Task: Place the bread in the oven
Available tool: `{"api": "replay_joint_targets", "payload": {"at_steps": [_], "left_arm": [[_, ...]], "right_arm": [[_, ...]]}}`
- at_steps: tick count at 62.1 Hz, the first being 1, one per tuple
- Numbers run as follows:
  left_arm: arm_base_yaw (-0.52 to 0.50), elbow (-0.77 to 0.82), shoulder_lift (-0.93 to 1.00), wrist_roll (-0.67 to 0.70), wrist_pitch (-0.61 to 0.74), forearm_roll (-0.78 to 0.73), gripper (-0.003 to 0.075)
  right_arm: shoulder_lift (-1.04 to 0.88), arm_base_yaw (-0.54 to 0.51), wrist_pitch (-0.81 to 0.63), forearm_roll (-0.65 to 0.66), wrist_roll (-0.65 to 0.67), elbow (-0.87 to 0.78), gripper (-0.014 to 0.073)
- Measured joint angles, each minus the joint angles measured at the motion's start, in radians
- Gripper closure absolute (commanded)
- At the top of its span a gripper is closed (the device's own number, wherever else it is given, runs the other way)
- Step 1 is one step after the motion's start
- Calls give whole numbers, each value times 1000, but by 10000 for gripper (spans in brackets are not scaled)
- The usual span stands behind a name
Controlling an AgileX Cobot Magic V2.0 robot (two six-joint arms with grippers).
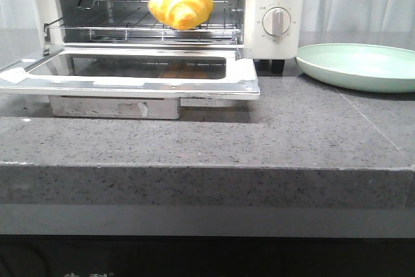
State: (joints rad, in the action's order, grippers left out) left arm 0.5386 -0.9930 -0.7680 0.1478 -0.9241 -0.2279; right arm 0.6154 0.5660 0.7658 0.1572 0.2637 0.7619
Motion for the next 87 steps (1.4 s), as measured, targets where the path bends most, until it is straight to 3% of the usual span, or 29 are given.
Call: {"api": "replay_joint_targets", "payload": {"at_steps": [31,38,49,57,87], "left_arm": [[0,0,-15,0,0,0,738],[0,0,-17,0,0,0,738],[0,0,-17,0,-2,0,738],[0,0,-17,0,-2,0,738],[0,0,-17,0,-2,0,738]], "right_arm": [[-12,0,-8,0,0,-9,47],[-12,0,-8,0,0,-9,199],[-12,0,-8,0,0,-9,528],[-12,0,-8,0,0,-9,672],[-12,0,1,0,0,-9,664]]}}
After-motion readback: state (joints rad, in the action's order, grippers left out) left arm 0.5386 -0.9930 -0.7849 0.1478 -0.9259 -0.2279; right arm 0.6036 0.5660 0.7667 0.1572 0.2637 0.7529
